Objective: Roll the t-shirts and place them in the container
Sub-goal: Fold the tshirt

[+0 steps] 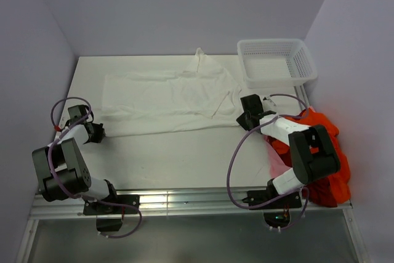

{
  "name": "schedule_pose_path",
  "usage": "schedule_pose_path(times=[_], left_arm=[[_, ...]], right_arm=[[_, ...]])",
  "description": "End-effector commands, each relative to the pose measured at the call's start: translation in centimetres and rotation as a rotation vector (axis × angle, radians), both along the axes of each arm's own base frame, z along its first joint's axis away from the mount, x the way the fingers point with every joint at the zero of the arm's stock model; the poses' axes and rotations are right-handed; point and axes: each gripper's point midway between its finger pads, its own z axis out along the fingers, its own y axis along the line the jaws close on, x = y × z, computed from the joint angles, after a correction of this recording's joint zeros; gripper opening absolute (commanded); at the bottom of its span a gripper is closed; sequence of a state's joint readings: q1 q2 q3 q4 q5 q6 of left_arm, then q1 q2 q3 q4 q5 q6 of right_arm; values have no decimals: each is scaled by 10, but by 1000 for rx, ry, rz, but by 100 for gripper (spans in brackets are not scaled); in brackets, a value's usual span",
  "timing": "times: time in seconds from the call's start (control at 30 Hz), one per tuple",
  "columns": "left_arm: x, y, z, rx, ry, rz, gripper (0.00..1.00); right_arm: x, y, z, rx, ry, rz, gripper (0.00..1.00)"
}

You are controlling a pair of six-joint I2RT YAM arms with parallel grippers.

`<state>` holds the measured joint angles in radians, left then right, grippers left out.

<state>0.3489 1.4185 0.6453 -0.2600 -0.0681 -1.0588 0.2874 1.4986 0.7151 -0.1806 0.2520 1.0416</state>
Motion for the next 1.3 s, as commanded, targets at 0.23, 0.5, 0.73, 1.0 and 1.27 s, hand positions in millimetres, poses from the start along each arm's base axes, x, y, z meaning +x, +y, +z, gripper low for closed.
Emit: schedule_pose_path(times=[0.23,0.5,0.73,1.0,1.27], left_arm=[[16,1,31,-12,1,-32,0],[44,3,117,8,-112,-86,0],[-10,7,65,5,11,-72,0],[-31,-1,37,-27,62,-77,0],[-42,2,26,-10,116,-70,0]], right_arm=[[22,-5,46,-88,8,35,0],[51,19,141,7,-183,119,0],[-6,9,65,20,-25,112,0],[-41,-3,24,-19,68,124,0],[-62,-11,9,-25,106,99,0]])
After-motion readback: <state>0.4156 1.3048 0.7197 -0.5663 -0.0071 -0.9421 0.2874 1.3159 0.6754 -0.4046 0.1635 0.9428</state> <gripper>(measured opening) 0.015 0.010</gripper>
